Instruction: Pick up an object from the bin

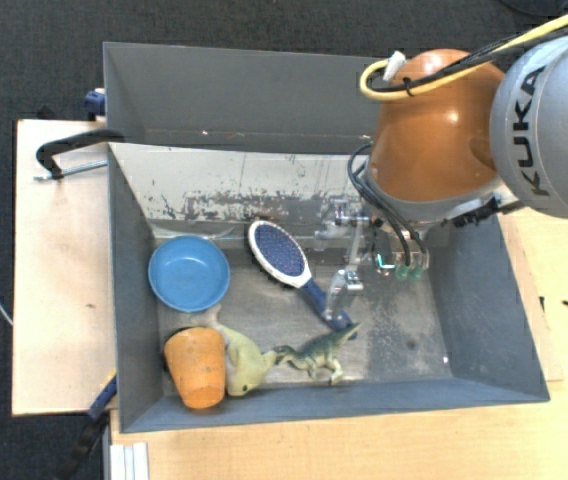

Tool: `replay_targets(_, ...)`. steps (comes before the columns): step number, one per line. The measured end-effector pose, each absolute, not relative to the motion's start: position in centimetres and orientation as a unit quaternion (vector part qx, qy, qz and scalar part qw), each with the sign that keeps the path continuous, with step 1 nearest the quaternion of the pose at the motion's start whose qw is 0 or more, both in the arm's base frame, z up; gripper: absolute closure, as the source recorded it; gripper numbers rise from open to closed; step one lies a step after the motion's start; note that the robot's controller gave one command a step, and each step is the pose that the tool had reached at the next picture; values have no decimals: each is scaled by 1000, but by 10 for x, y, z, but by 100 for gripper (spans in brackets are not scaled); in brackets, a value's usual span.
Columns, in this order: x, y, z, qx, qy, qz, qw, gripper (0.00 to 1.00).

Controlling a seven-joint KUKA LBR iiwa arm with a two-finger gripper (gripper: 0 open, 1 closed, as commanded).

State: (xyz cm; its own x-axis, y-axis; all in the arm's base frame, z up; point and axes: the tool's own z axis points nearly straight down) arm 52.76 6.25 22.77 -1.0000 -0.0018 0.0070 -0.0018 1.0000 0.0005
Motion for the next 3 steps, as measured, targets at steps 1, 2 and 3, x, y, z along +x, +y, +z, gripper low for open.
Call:
replay_targets(1,539,21,118,-59,-998,0,4,0)
replay_targets(2,543,-1,83,-95,-995,-4,-12,0)
replay_targets(3,535,2,78,-92,-996,-4,1,100)
